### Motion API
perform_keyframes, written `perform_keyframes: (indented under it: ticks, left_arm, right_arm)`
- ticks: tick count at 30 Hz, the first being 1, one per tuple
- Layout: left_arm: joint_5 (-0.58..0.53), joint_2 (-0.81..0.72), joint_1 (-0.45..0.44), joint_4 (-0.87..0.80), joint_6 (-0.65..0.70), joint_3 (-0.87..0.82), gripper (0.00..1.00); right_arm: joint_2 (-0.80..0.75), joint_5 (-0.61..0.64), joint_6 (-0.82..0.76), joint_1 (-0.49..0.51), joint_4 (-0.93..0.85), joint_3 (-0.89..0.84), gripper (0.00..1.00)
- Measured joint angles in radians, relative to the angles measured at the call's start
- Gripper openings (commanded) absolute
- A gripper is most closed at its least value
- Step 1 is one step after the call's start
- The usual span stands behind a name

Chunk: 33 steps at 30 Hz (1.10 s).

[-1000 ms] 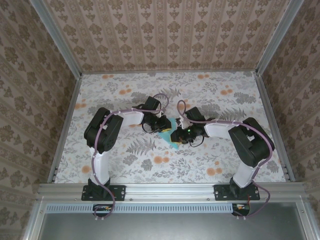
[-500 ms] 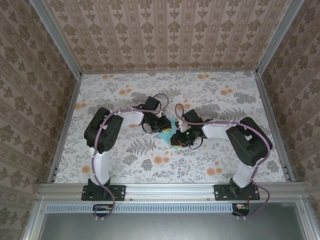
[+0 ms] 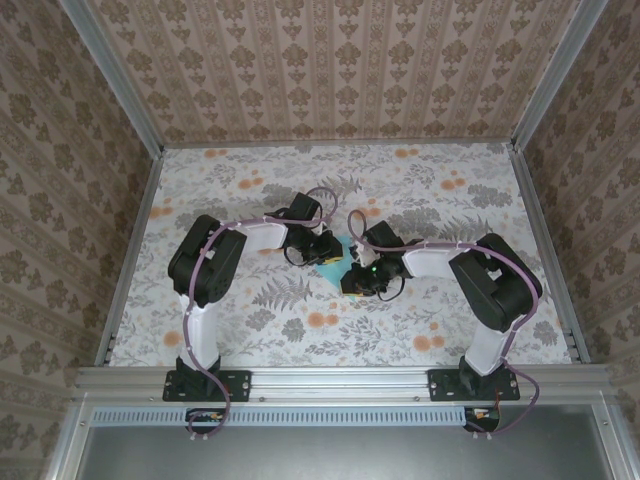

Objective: Fold a paper plane with a square sheet of paper (fold left side to right side)
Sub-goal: Fourth fold the wing at the center of the table.

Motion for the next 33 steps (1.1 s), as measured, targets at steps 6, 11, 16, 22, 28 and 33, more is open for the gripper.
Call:
perform_keyframes:
  ticks: [6,11,16,22,28,33]
  left_arm:
    - [0.0,0.0,0.0,0.0,0.0,0.0,0.19]
    - [0.005,0.0,0.0,-0.003,0.003,0.0,0.19]
    - [0.012,0.0,0.0,-0.007,0.003,0.0,0.19]
    - [0.012,0.0,0.0,-0.007,0.003,0.0,0.19]
    - [0.012,0.0,0.0,-0.006,0.003,0.0,0.19]
    - [0.012,0.0,0.0,-0.006,0.003,0.0,0.19]
  right_arm:
    - [-0.004,0.001,0.005,0.0,0.021,-0.016,0.21]
    - [-0.028,0.008,0.019,0.0,0.05,-0.056,0.19]
    - [-0.068,0.012,0.023,0.001,0.044,-0.103,0.15]
    - [-0.106,0.012,0.023,0.01,-0.021,-0.126,0.06]
    - [-0.201,0.006,0.037,0.013,-0.083,-0.132,0.03]
    - [-0.23,-0.015,0.057,0.005,-0.064,-0.072,0.04]
